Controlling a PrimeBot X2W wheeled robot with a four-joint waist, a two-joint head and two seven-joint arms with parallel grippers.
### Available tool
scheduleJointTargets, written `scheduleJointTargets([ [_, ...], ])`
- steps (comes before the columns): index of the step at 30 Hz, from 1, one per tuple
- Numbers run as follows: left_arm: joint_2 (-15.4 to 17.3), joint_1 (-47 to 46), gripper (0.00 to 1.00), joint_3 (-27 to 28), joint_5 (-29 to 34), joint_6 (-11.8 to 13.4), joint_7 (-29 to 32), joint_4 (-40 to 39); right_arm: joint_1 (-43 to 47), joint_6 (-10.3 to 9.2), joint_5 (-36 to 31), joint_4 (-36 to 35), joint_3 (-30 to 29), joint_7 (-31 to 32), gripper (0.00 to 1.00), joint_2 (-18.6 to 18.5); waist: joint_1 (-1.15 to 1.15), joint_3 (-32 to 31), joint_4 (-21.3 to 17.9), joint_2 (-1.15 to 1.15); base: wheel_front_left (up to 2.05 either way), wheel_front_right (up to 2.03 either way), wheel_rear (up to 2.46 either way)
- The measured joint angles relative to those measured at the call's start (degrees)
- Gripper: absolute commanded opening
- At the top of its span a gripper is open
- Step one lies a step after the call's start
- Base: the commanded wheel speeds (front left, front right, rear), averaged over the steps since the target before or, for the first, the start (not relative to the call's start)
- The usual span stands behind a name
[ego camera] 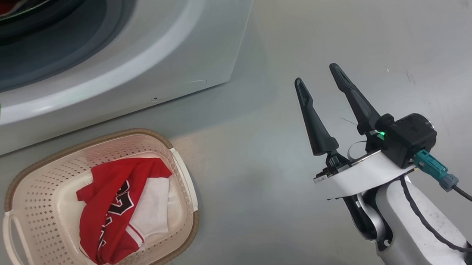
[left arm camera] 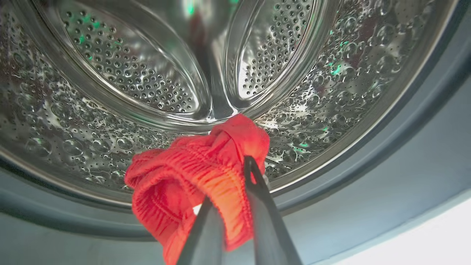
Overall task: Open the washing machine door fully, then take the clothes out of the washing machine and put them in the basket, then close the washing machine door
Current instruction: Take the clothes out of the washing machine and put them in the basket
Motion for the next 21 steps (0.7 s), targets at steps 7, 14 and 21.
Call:
scheduleJointTargets([
  [7,-1.6,4.9,0.0,0.6,1.3,1.5,-6.3,-2.4,1.2,0.31,-0.5,0.7,-1.2,0.0,1.0,0.0,0.0,-3.0,1.6,0.0,0.0,0.0,0.0],
  [14,-3.3,9.6,0.0,0.6,2.2,2.8,-11.5,-5.3,3.3,0.33,-1.1,1.8,-2.4,0.0,1.0,0.0,0.0,-6.1,3.2,0.0,0.0,0.0,0.0],
  [21,-4.9,14.5,0.0,0.3,2.6,4.3,-15.3,-7.7,5.2,0.92,-1.7,2.6,-3.4,0.0,1.0,0.0,0.0,-9.7,4.7,0.0,0.0,0.0,0.0],
])
